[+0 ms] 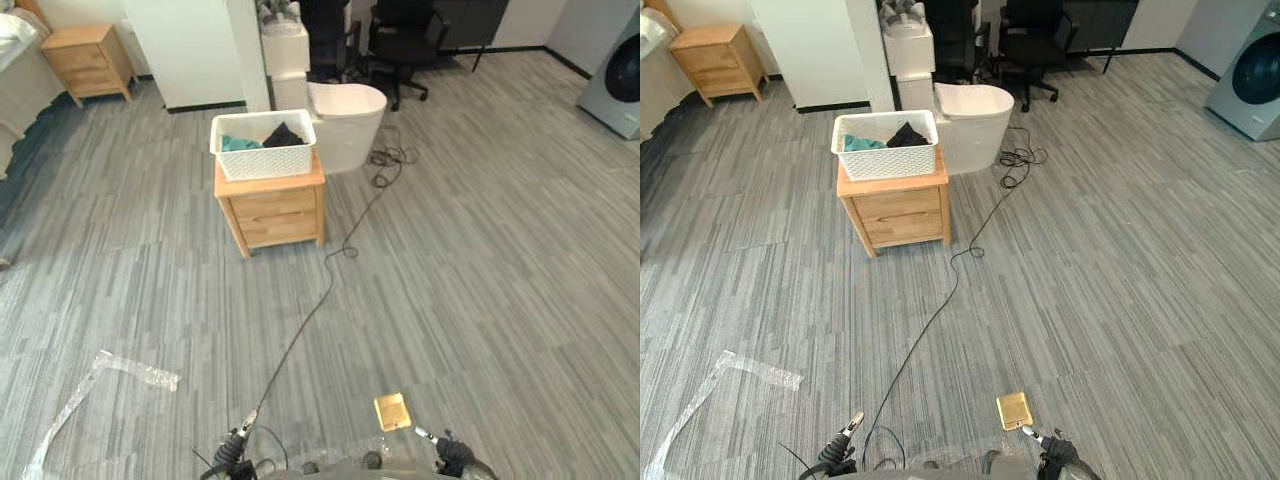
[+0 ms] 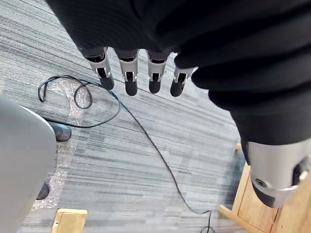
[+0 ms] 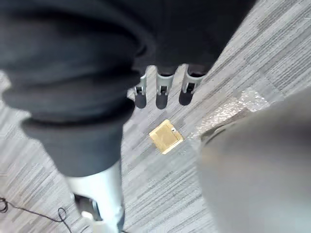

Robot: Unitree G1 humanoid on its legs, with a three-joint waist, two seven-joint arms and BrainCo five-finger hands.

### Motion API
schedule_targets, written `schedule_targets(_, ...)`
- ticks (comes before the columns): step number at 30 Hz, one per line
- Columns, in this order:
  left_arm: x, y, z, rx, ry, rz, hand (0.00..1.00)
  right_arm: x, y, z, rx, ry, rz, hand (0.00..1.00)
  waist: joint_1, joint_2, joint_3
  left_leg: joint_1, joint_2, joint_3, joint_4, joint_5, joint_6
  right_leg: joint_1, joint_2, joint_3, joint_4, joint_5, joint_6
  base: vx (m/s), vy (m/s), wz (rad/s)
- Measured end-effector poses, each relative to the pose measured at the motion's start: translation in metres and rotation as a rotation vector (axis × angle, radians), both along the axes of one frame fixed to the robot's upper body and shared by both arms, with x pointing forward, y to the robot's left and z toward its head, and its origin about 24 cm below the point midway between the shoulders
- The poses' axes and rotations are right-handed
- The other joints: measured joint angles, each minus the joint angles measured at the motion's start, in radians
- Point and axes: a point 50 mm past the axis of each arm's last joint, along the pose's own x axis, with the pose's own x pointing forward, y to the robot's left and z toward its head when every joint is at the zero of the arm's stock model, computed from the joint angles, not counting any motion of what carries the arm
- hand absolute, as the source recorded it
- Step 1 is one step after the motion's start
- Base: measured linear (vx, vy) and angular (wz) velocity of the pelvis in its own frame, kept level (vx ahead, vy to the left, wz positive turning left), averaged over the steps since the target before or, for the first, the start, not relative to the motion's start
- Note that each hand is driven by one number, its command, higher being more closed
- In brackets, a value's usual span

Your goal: Pick up the laundry basket with both hands and put the clothes into the washing machine.

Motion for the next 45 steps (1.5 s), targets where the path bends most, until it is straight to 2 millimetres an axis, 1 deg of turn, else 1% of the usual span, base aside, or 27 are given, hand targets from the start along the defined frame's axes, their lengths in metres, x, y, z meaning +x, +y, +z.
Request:
schedule_targets(4, 0.006, -0.005, 0.000, -0.025, -0.020, 0.008, 0.00, 0.007, 0.002, 0.002, 0.013, -0.021, -0.017, 0.00, -0.014, 0.012, 0.003, 0.023, 0.039, -0.006, 0.009, -0.058, 0.007, -0.043, 0.028, -0.071, -0.303, 0.004, 0.003, 0.25, -0.005, 0.00)
schedule_targets(7, 0.019, -0.005, 0.003, -0.031, -0.056, 0.006, 0.00, -0.001, -0.002, -0.001, 0.040, -0.003, -0.116, 0.00, -0.030, 0.008, 0.008, 0.052, 0.087, -0.057, 0.020, -0.131, -0.026, -0.020, 0.085, -0.042, -0.653, 0.129, -0.011, 0.48, -0.163, 0.35)
schedule_targets(8, 0.019, -0.007, 0.003, -0.037, -0.057, 0.015, 0.00, -0.003, -0.005, -0.001, 0.038, -0.001, -0.134, 0.00, -0.033, 0.013, 0.009, 0.062, 0.101, -0.065, 0.033, -0.153, -0.029, -0.022, 0.093, -0.037, -0.633, 0.154, -0.041, 0.54, -0.242, 0.59)
schedule_targets(9, 0.015, -0.011, 0.001, -0.060, -0.051, 0.050, 0.00, -0.011, -0.010, -0.003, 0.033, 0.015, -0.167, 0.00, -0.040, 0.040, 0.002, 0.088, 0.156, -0.075, 0.065, -0.179, -0.062, -0.001, 0.141, -0.031, -0.589, 0.174, -0.122, 0.65, -0.241, 0.54)
schedule_targets(10, 0.015, -0.010, 0.002, -0.070, -0.060, 0.070, 0.00, -0.015, -0.012, -0.003, 0.031, 0.023, -0.182, 0.00, -0.034, 0.049, 0.002, 0.073, 0.177, -0.079, 0.159, -0.174, -0.085, 0.017, 0.153, -0.048, -0.547, 0.178, -0.143, 0.68, -0.245, 0.42)
schedule_targets(11, 0.016, -0.012, 0.002, -0.077, -0.069, 0.078, 0.00, -0.016, -0.012, -0.003, 0.032, 0.026, -0.187, 0.00, -0.029, 0.049, 0.002, 0.046, 0.178, -0.073, 0.236, -0.158, -0.111, 0.026, 0.153, -0.053, -0.529, 0.184, -0.121, 0.67, -0.254, 0.29)
schedule_targets(12, 0.018, -0.011, 0.003, -0.080, -0.084, 0.106, 0.00, -0.016, -0.013, -0.003, 0.033, 0.025, -0.193, 0.00, -0.031, 0.053, 0.004, -0.036, 0.181, -0.074, 0.461, -0.096, -0.150, 0.071, 0.154, -0.065, -0.520, 0.166, -0.096, 0.73, -0.329, 0.23)
schedule_targets(13, 0.018, -0.012, 0.003, -0.091, -0.092, 0.125, 0.00, -0.013, -0.014, -0.001, 0.025, 0.009, -0.184, 0.00, -0.029, 0.067, 0.012, -0.174, 0.202, -0.075, 0.810, 0.056, -0.210, 0.183, 0.176, -0.072, -0.579, 0.127, -0.104, 0.72, -0.321, 0.17)
schedule_targets(15, 0.017, -0.014, 0.003, -0.102, -0.098, 0.136, 0.00, -0.005, -0.013, 0.000, 0.023, -0.009, -0.169, 0.00, -0.011, 0.083, 0.023, -0.259, 0.229, -0.064, 1.024, 0.063, -0.223, 0.268, 0.203, -0.057, -0.624, 0.118, -0.111, 0.53, -0.200, -0.23)
schedule_targets(17, 0.018, -0.010, 0.004, -0.098, -0.108, 0.136, 0.00, 0.008, -0.009, 0.003, 0.026, -0.037, -0.141, 0.00, 0.017, 0.074, 0.031, -0.381, 0.241, 0.001, 1.158, 0.034, -0.179, 0.399, 0.207, -0.015, -0.710, 0.116, -0.114, 0.55, -0.147, -0.52)
schedule_targets(19, 0.016, -0.005, 0.005, -0.089, -0.115, 0.152, 0.00, 0.023, -0.004, 0.007, 0.033, -0.068, -0.117, 0.00, 0.030, 0.056, 0.040, -0.470, 0.250, 0.058, 1.085, -0.014, -0.135, 0.486, 0.189, 0.019, -0.782, 0.116, -0.114, 0.45, -0.051, -0.51)
schedule_targets(21, 0.009, -0.001, 0.004, -0.079, -0.096, 0.185, 0.00, 0.041, -0.002, 0.013, 0.034, -0.108, -0.102, 0.00, 0.051, 0.047, 0.048, -0.524, 0.240, 0.073, 0.757, -0.038, -0.125, 0.553, 0.157, 0.071, -0.826, 0.107, -0.101, 0.43, 0.076, -0.74)
schedule_targets(23, 0.001, 0.002, 0.003, -0.065, -0.075, 0.195, 0.00, 0.047, 0.002, 0.015, 0.035, -0.126, -0.090, 0.00, 0.060, 0.037, 0.041, -0.500, 0.234, 0.061, 0.426, -0.015, -0.145, 0.578, 0.129, 0.095, -0.842, 0.058, -0.053, 0.44, 0.188, -0.69)
schedule_targets(24, -0.009, 0.001, 0.001, -0.065, -0.048, 0.203, 0.00, 0.045, -0.002, 0.015, 0.012, -0.122, -0.071, 0.00, 0.054, 0.054, 0.030, -0.494, 0.245, 0.029, 0.226, -0.005, -0.160, 0.615, 0.126, 0.095, -0.853, -0.016, -0.021, 0.47, 0.272, -0.47)
schedule_targets(25, -0.011, 0.000, 0.000, -0.068, -0.041, 0.205, 0.00, 0.041, -0.005, 0.014, 0.000, -0.108, -0.063, 0.00, 0.053, 0.058, 0.027, -0.498, 0.246, 0.023, 0.223, 0.034, -0.156, 0.633, 0.121, 0.095, -0.848, -0.045, -0.014, 0.50, 0.345, -0.37)
schedule_targets(26, -0.019, 0.005, -0.001, -0.053, -0.016, 0.215, 0.00, 0.032, -0.004, 0.010, -0.005, -0.078, -0.069, 0.00, 0.058, 0.035, 0.009, -0.502, 0.219, 0.040, 0.266, 0.093, -0.152, 0.643, 0.083, 0.095, -0.823, -0.092, -0.022, 0.53, 0.332, -0.27)
schedule_targets(29, -0.031, 0.015, -0.001, -0.020, 0.019, 0.233, 0.00, 0.003, 0.004, -0.001, 0.017, 0.000, -0.076, 0.00, 0.054, -0.037, -0.032, -0.447, 0.144, 0.081, 0.298, 0.118, -0.102, 0.523, -0.008, 0.163, -0.468, -0.064, -0.012, 0.59, 0.335, -0.09)
schedule_targets(30, -0.030, 0.021, 0.000, -0.004, 0.024, 0.210, 0.00, -0.008, 0.009, -0.004, 0.035, 0.032, -0.084, 0.00, 0.045, -0.057, -0.037, -0.403, 0.107, 0.081, 0.296, 0.088, -0.071, 0.457, -0.036, 0.181, -0.282, 0.032, 0.007, 0.66, 0.362, 0.40)
schedule_targets(31, -0.019, 0.022, 0.001, 0.004, 0.005, 0.164, 0.00, -0.019, 0.012, -0.008, 0.055, 0.071, -0.114, 0.00, 0.032, -0.046, -0.029, -0.334, 0.087, 0.070, 0.285, 0.061, -0.045, 0.373, -0.040, 0.198, -0.062, 0.154, 0.083, 0.64, 0.343, 0.46)
schedule_targets(33, -0.011, 0.018, 0.002, -0.001, -0.008, 0.134, 0.00, -0.024, 0.013, -0.010, 0.067, 0.080, -0.120, 0.00, 0.023, -0.032, -0.020, -0.239, 0.084, 0.063, 0.246, 0.052, -0.034, 0.306, -0.033, 0.178, 0.075, 0.097, 0.066, 0.48, 0.234, 0.22)
schedule_targets(34, -0.003, 0.013, 0.002, -0.010, -0.023, 0.106, 0.00, -0.020, 0.009, -0.008, 0.056, 0.060, -0.113, 0.00, 0.023, -0.016, -0.014, -0.150, 0.092, 0.070, 0.179, 0.052, -0.035, 0.274, -0.034, 0.110, 0.061, 0.022, 0.028, 0.41, 0.197, -0.04)
schedule_targets(37, 0.018, 0.006, 0.007, -0.021, -0.081, 0.089, 0.00, -0.015, 0.008, -0.005, 0.046, 0.028, -0.106, 0.00, 0.023, -0.010, -0.015, -0.037, 0.101, 0.093, 0.065, 0.039, -0.042, 0.194, -0.005, -0.029, -0.229, -0.037, 0.017, 0.33, 0.074, -0.16)
schedule_targets(38, 0.022, 0.004, 0.007, -0.026, -0.091, 0.086, 0.00, -0.016, 0.008, -0.006, 0.046, 0.031, -0.106, 0.00, 0.022, -0.010, -0.015, -0.036, 0.103, 0.095, 0.066, 0.031, -0.046, 0.189, 0.014, -0.042, -0.327, -0.029, 0.015, 0.28, -0.045, 0.10)
schedule_targets(40, 0.027, -0.001, 0.008, -0.037, -0.115, 0.086, 0.00, -0.019, 0.010, -0.007, 0.055, 0.044, -0.110, 0.00, 0.020, -0.037, -0.028, -0.035, 0.076, 0.074, 0.067, 0.000, -0.064, 0.186, 0.058, -0.038, -0.617, 0.153, -0.075, 0.31, -0.094, 0.29)
schedule_targets(42, 0.026, -0.008, 0.007, -0.058, -0.120, 0.114, 0.00, -0.021, 0.007, -0.007, 0.045, 0.051, -0.103, 0.00, 0.021, -0.011, -0.037, -0.028, 0.097, 0.058, 0.074, -0.012, -0.074, 0.215, 0.076, -0.053, -0.645, 0.138, -0.059, 0.33, -0.127, 0.26)
schedule_targets(44, 0.024, -0.019, 0.006, -0.086, -0.120, 0.152, 0.00, -0.014, 0.003, -0.005, 0.021, 0.040, -0.048, 0.00, 0.023, 0.035, -0.043, -0.052, 0.134, 0.053, 0.166, -0.044, -0.122, 0.278, 0.107, -0.087, -0.714, 0.120, -0.063, 0.35, -0.143, 0.36)
schedule_targets(45, 0.024, -0.018, 0.006, -0.083, -0.125, 0.158, 0.00, -0.013, 0.004, -0.005, 0.018, 0.038, -0.037, 0.00, 0.022, 0.035, -0.043, -0.094, 0.143, 0.053, 0.267, -0.061, -0.144, 0.299, 0.107, -0.104, -0.726, 0.113, -0.068, 0.20, -0.099, 0.36)
